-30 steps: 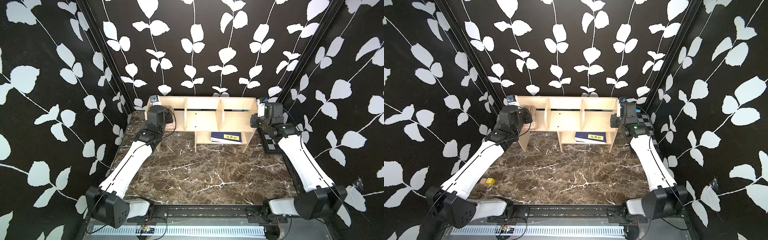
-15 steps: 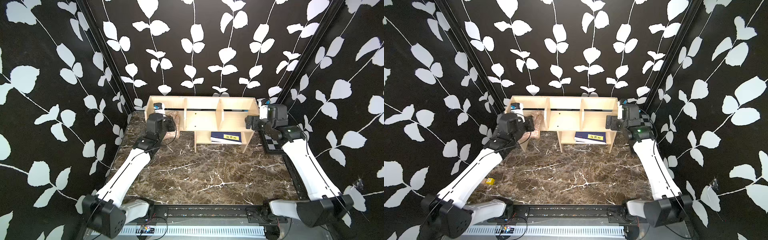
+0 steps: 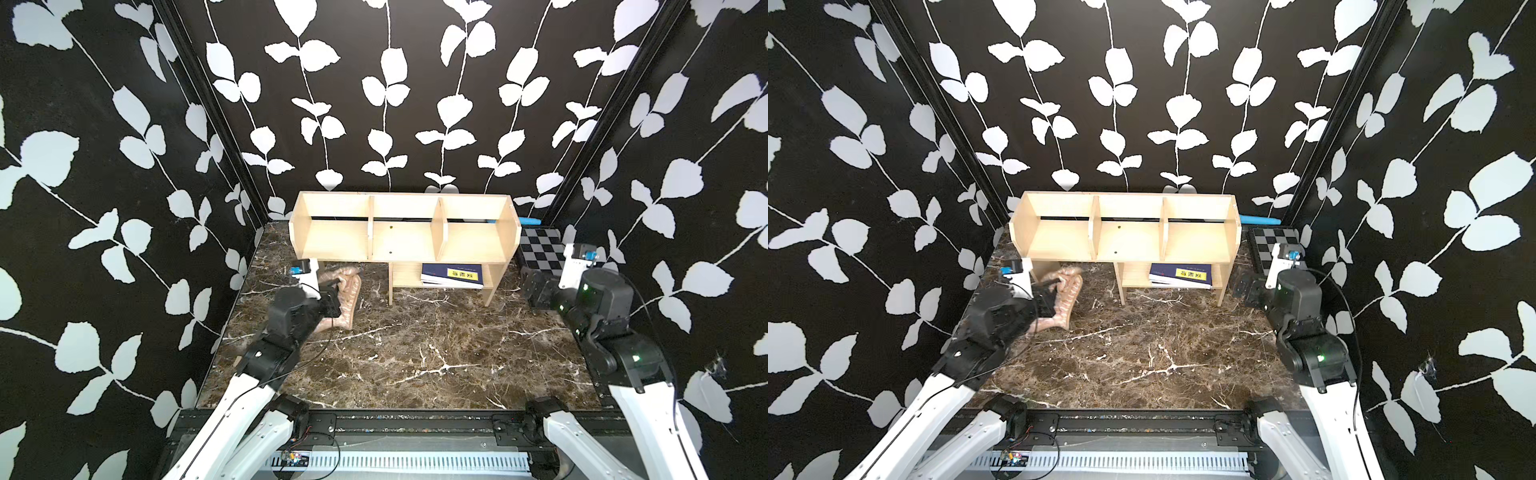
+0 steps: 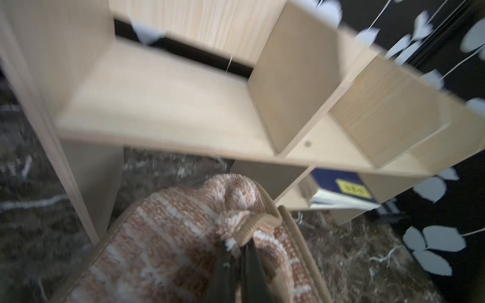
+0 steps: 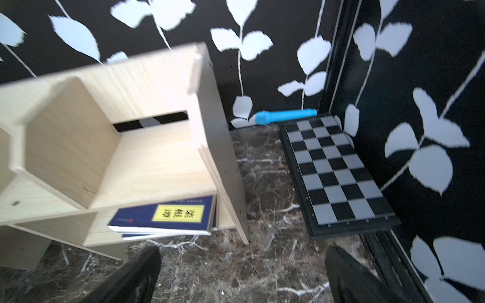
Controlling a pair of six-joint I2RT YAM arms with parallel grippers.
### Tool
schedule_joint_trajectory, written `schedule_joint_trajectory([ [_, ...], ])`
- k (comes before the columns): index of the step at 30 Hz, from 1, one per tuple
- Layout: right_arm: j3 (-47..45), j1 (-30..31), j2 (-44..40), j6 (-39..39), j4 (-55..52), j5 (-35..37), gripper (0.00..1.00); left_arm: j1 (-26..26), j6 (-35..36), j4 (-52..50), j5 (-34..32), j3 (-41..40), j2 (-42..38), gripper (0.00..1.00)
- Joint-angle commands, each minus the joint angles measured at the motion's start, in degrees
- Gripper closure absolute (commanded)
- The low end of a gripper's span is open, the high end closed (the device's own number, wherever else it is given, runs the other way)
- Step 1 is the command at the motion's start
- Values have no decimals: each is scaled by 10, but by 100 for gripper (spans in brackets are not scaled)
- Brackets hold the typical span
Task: Wipe the bookshelf clean with a cloth
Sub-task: Place the cleaning item at the center of the board, then reset both arms
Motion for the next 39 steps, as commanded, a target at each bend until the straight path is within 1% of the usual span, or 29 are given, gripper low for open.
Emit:
schedule_joint_trajectory([
  [1, -85, 3, -31, 74, -24, 39, 0, -16, -21, 100, 18, -36, 48, 100],
  [2, -107, 2, -33, 91, -27, 41, 0, -16, -24, 118, 26, -43, 71, 97],
  [4, -143, -1, -22, 125, -36, 64, 0, -17, -32, 149, 28, -53, 108, 73],
  [5, -157, -6, -10, 143, -42, 85, 0, -17, -36, 168, 24, -62, 123, 63],
  [6, -168, -12, 3, 160, -48, 108, 0, -17, -42, 182, 14, -69, 135, 50],
  [7, -180, -18, 15, 171, -39, 126, 0, -17, -45, 190, 5, -74, 145, 24],
  [8, -198, -29, 24, 177, -18, 139, 0, -17, -47, 190, -3, -74, 153, 5],
  [9, -216, -39, 34, 183, 12, 152, 0, -17, -45, 185, -12, -71, 158, 2],
  [11, -253, -59, 46, 182, 81, 170, 0, -17, -39, 137, -41, -52, 149, 1],
  [13, -277, -72, 56, 166, 145, 194, 0, -17, -26, 66, -84, -22, 120, 2],
  [14, -286, -74, 60, 158, 176, 215, 0, -17, -11, 23, -108, -3, 100, 2],
  [16, -293, -79, 69, 136, 226, 258, 0, -17, 24, -58, -182, 39, 59, 2],
  [18, -293, -89, 82, 106, 276, 297, 0, -15, 56, -124, -325, 73, 15, 1],
  [20, -288, -105, 102, 71, 315, 316, 0, -2, 86, -134, -467, 78, -14, 2],
  [21, -285, -114, 116, 51, 331, 321, 0, 17, 113, -122, -508, 71, -22, 2],
  [22, -282, -121, 134, 33, 347, 329, 0, 43, 157, -76, -512, 53, -28, 2],
  [23, -279, -127, 151, 18, 359, 339, 0, 71, 202, -14, -496, 22, -30, 2],
  [24, -277, -132, 169, 1, 373, 348, 0, 101, 216, 32, -481, -2, -28, 2],
  [26, -288, -135, 196, -28, 413, 369, 0, 160, 224, 112, -461, -44, -11, 3],
  [28, -321, -137, 213, -62, 494, 367, 0, 203, 207, 161, -440, -61, 30, 2],
  [29, -338, -141, 221, -62, 523, 353, 0, 213, 211, 189, -424, -67, 56, 2],
  [31, -373, -145, 242, -75, 600, 320, 0, 215, 249, 283, -397, -82, 115, 2],
  [33, -392, -145, 265, -87, 660, 299, 0, 223, 238, 405, -389, -116, 171, 2],
  [34, -396, -145, 273, -97, 687, 280, 0, 232, 231, 467, -370, -136, 197, 1],
  [35, -406, -145, 282, -110, 738, 245, 0, 235, 230, 523, -361, -156, 231, 1],
  [36, -423, -145, 293, -125, 801, 202, 0, 236, 227, 554, -367, -164, 264, 1],
  [37, -437, -145, 306, -140, 853, 143, 0, 236, 247, 593, -363, -169, 299, 2],
  [38, -435, -142, 315, -159, 860, 97, 0, 235, 259, 606, -347, -169, 298, 1],
  [39, -425, -138, 316, -166, 835, 69, 0, 236, 255, 594, -314, -168, 293, 1],
])
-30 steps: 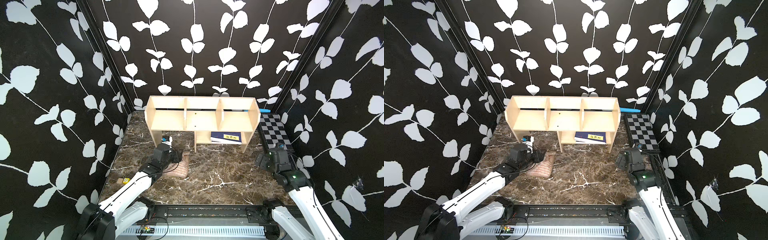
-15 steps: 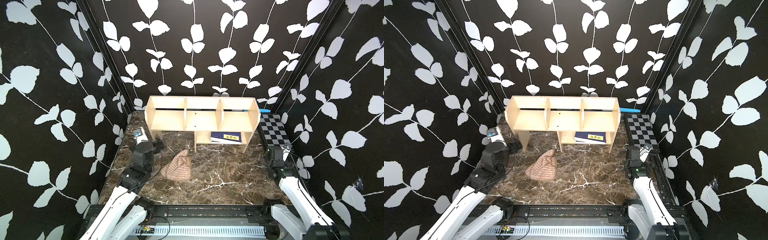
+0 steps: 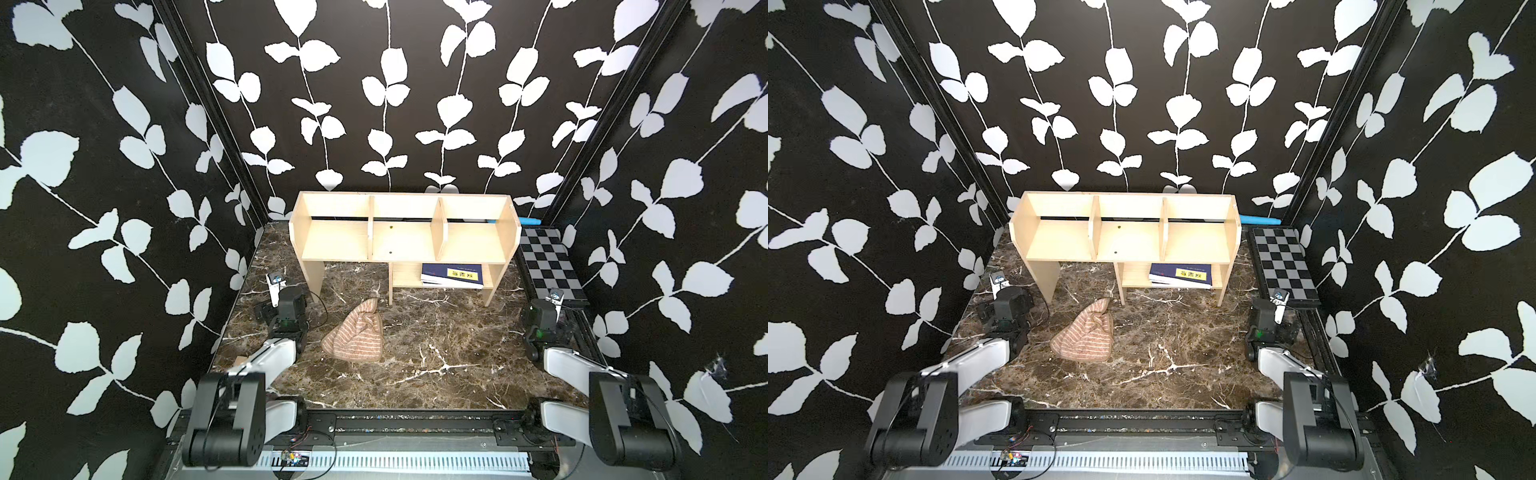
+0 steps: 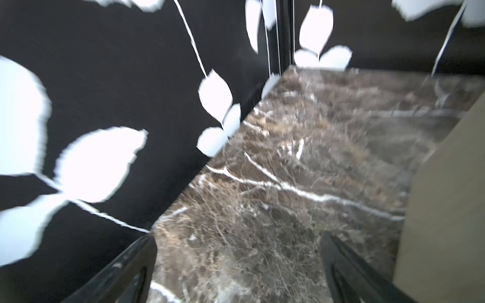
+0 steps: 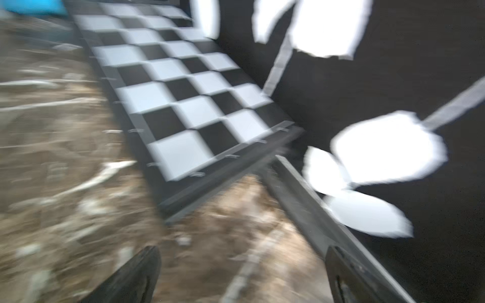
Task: Wipe the bookshelf clean with a cloth
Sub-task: Reset both arms
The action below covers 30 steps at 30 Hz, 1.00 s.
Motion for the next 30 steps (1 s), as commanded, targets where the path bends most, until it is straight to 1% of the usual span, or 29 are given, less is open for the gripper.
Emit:
schedule_joint_trajectory([
  [1, 9, 9, 14, -50, 151, -140, 0, 7, 12, 155, 68, -5, 3, 1],
  [2, 0, 10, 34, -44, 195, -156, 0, 9, 9, 162, 76, 0, 11, 1],
  [3, -10, 10, 65, -44, 248, -168, 1, 9, 10, 134, 91, 8, 2, 1],
  [5, -26, 13, 151, -41, 359, -165, 1, 9, 28, 43, 136, 21, -27, 2],
  [6, -25, 16, 189, -46, 420, -157, 1, 9, 34, 16, 137, 20, -37, 1],
  [7, -22, 17, 190, -50, 402, -166, 1, 9, 35, 26, 130, 5, -36, 1],
  [8, -4, 17, 160, -49, 305, -171, 1, 9, 39, 48, 120, -4, -28, 2],
  [9, 29, 18, 145, -44, 230, -167, 1, 9, 43, 49, 120, -4, -13, 1],
  [11, 53, 30, 173, -66, 245, -170, 1, 10, 39, 85, 144, -11, 22, 2],
  [12, 56, 33, 165, -68, 222, -167, 1, 9, 17, 124, 148, -21, 37, 1],
  [13, 59, 33, 156, -63, 204, -157, 1, 9, 11, 178, 155, -36, 52, 1],
  [14, 57, 34, 160, -63, 218, -154, 1, 2, 13, 201, 159, -42, 73, 1],
  [15, 53, 34, 167, -65, 235, -154, 1, -2, 33, 272, 152, -49, 112, 2],
  [16, 54, 34, 164, -65, 225, -153, 1, -3, 43, 285, 179, -44, 119, 2],
  [17, 57, 34, 159, -64, 212, -152, 1, -4, 49, 227, 211, -23, 110, 1],
  [18, 57, 35, 158, -63, 211, -151, 1, -4, 57, 189, 236, -5, 128, 2],
  [19, 56, 35, 162, -64, 219, -152, 1, -7, 67, 242, 233, -6, 172, 1],
  [20, 56, 35, 163, -64, 222, -152, 1, -8, 73, 309, 233, -16, 183, 1],
  [21, 57, 35, 162, -64, 219, -152, 1, -7, 60, 260, 233, -13, 158, 2],
  [22, 57, 35, 160, -64, 212, -151, 1, -8, 57, 212, 234, -6, 153, 2],
  [23, 58, 36, 159, -64, 210, -150, 1, -7, 66, 261, 233, -11, 174, 1],
  [24, 57, 36, 160, -65, 213, -150, 1, -7, 69, 293, 235, -16, 177, 1],
  [26, 58, 36, 160, -65, 211, -149, 1, -8, 60, 225, 234, -7, 154, 1],
  [28, 59, 37, 160, -65, 211, -148, 1, -9, 70, 278, 231, -13, 174, 2],
  [30, 59, 37, 160, -65, 211, -148, 1, -9, 62, 236, 232, -8, 156, 2],
])
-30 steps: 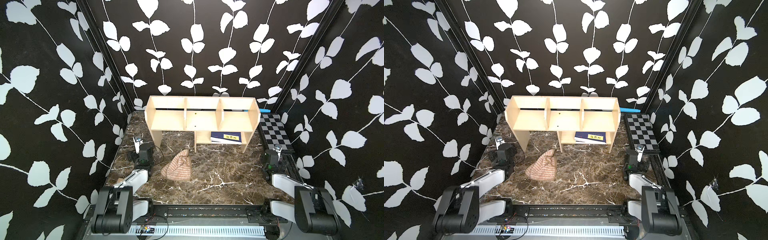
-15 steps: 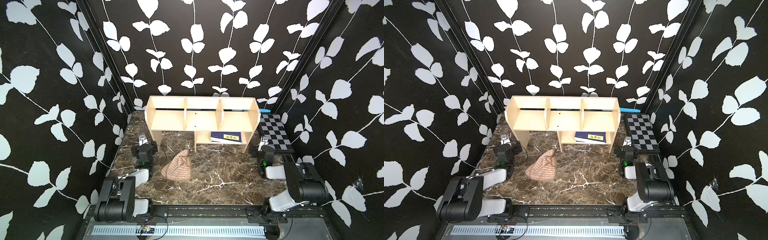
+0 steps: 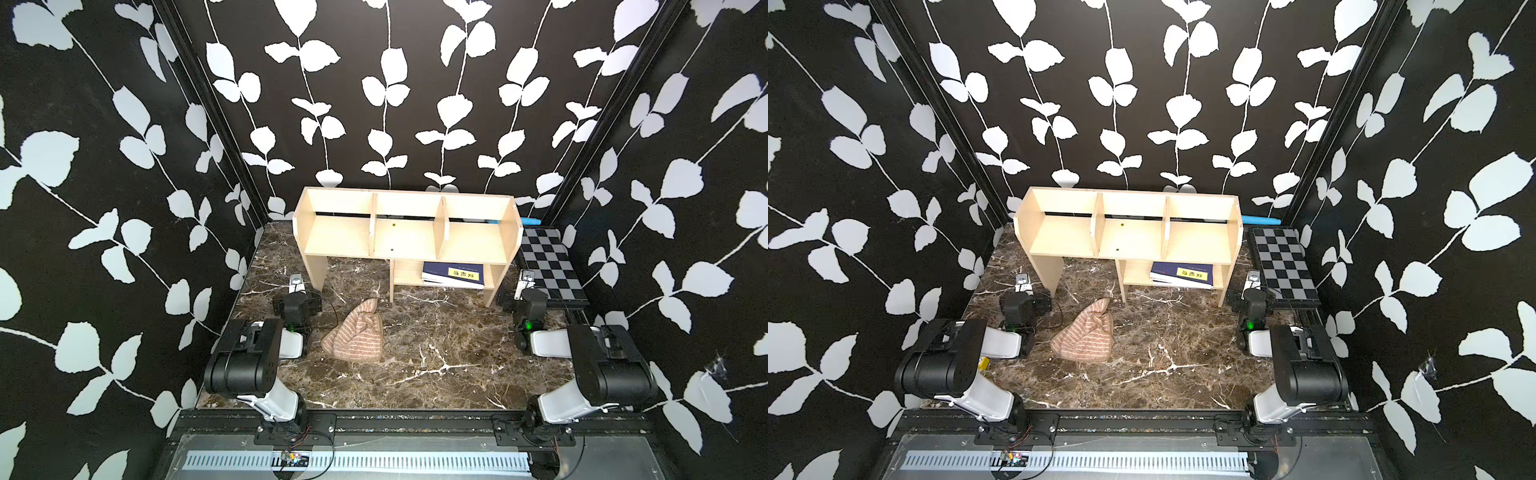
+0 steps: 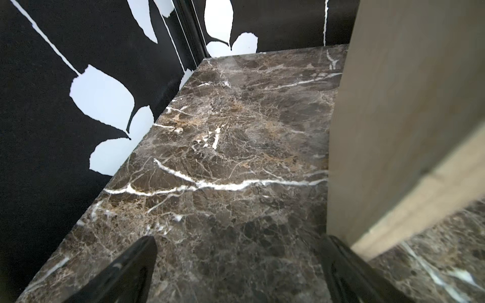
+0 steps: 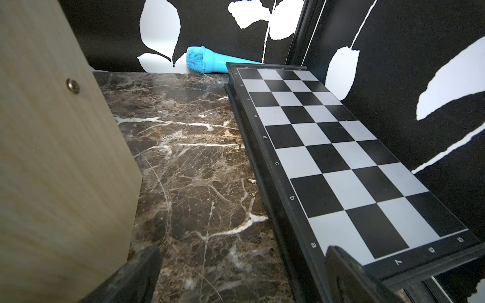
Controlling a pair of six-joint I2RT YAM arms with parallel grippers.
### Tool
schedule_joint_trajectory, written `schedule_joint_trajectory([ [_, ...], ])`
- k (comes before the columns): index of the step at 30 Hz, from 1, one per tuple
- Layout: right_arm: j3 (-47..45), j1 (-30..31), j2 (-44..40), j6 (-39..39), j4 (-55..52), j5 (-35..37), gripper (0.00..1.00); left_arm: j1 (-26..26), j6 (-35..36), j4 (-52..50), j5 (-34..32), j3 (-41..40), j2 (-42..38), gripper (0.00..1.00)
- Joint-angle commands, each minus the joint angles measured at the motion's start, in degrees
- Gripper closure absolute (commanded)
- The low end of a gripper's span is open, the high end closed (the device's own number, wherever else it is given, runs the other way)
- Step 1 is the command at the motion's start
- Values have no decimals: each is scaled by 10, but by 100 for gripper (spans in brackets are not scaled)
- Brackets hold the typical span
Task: Wipe the bookshelf clean with a cloth
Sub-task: Reset both arms
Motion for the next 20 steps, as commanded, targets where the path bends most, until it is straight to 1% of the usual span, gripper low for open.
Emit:
schedule_joint_trajectory([
  [1, 3, 3, -7, -4, 5, 4, 1, -11, 3, 3, 40, 17, -14, 2],
  [3, 3, 3, -7, -4, 5, 5, 1, -12, 12, 14, 43, 26, -3, 2],
  [6, 3, 4, -7, -4, 4, 5, 1, -13, 7, -16, 46, 30, -14, 1],
  [9, 4, 4, -7, -6, 4, 6, 1, -13, 12, 7, 44, 27, -5, 1],
  [16, 13, 6, -4, -8, -11, 7, 1, -13, 11, 2, 45, 27, -7, 1],
  [20, 7, 8, -6, -11, -1, 5, 1, -13, 11, 2, 45, 27, -7, 1],
])
